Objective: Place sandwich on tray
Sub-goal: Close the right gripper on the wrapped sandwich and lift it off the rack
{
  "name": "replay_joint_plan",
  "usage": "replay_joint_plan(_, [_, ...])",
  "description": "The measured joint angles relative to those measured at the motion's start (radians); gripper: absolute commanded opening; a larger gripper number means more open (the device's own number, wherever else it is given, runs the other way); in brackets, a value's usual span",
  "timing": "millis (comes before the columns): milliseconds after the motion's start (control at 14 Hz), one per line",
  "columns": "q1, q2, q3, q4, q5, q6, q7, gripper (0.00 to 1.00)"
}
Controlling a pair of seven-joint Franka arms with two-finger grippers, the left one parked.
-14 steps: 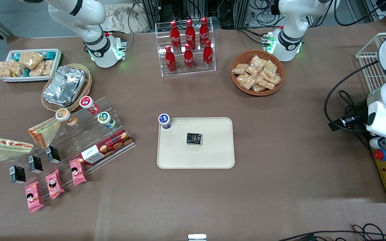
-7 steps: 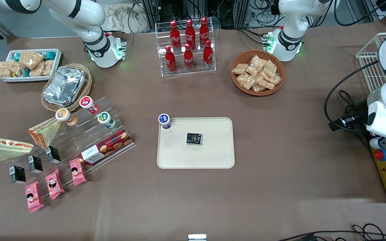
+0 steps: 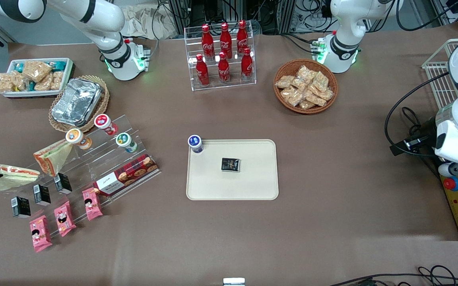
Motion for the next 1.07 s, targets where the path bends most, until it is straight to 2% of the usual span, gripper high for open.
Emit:
replay_joint_plan(286, [-0.025, 0.005, 0.000, -0.001, 0.064, 0.039, -0.008, 0.99])
replay_joint_plan(1000, [-0.045, 0.045, 0.010, -0.008, 0.104, 0.105, -0.035, 0.98])
replay_joint_plan(1071, [-0.045, 0.048, 0.011, -0.008, 0.118, 0.107, -0.039, 0.95])
